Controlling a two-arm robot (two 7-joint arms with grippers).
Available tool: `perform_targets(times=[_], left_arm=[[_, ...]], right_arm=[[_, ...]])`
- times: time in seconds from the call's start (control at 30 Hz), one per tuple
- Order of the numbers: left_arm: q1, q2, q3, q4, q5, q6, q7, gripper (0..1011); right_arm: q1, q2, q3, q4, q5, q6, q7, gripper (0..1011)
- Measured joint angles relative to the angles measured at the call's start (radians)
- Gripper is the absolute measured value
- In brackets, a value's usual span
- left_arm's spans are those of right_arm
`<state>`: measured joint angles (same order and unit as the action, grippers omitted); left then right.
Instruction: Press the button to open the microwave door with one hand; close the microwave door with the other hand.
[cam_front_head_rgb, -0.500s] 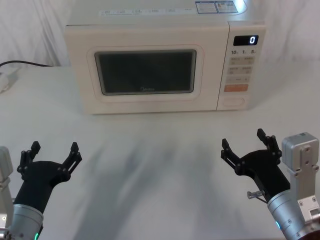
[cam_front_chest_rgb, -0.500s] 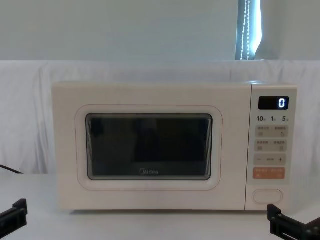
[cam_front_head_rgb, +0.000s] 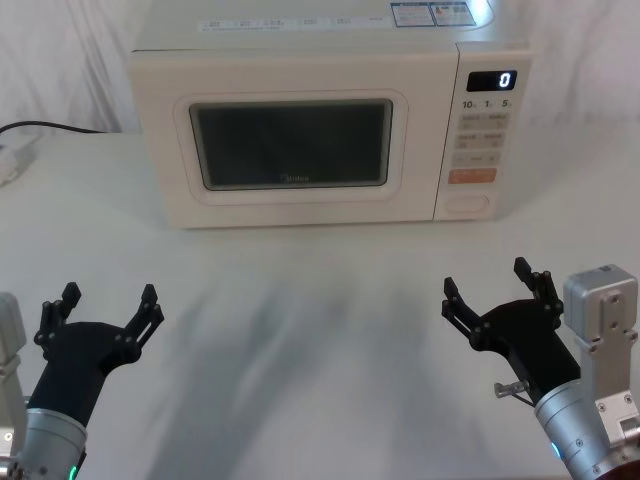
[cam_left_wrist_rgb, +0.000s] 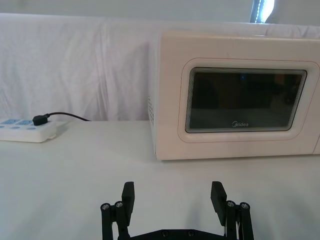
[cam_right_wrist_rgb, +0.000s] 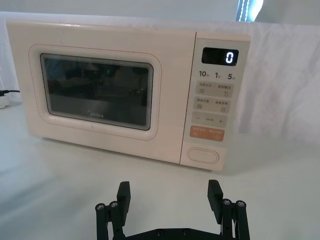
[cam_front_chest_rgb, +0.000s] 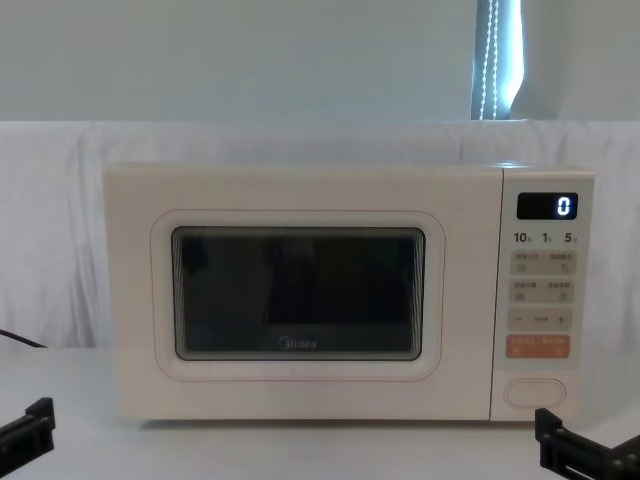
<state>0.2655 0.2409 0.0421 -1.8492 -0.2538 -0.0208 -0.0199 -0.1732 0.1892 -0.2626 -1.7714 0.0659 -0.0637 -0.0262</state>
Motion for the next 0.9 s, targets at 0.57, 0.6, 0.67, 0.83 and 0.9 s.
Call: perform_targets(times=[0.57, 0.6, 0.67, 0.83, 0.9], left_arm=[[0.0, 0.0, 0.0, 0.0, 0.0, 0.0, 0.0, 1001], [0.0, 0.0, 0.0, 0.0, 0.0, 0.0, 0.0, 1001], [0.0, 0.0, 0.0, 0.0, 0.0, 0.0, 0.0, 1001], [0.0, 0.0, 0.0, 0.0, 0.0, 0.0, 0.0, 1001], [0.0, 0.0, 0.0, 0.0, 0.0, 0.0, 0.0, 1001]], right_arm=[[0.0, 0.0, 0.0, 0.0, 0.0, 0.0, 0.0, 1002], [0.0, 0.0, 0.0, 0.0, 0.0, 0.0, 0.0, 1002], [0.0, 0.0, 0.0, 0.0, 0.0, 0.0, 0.0, 1002], [0.0, 0.0, 0.0, 0.0, 0.0, 0.0, 0.0, 1002], [0.0, 0.0, 0.0, 0.0, 0.0, 0.0, 0.0, 1002]])
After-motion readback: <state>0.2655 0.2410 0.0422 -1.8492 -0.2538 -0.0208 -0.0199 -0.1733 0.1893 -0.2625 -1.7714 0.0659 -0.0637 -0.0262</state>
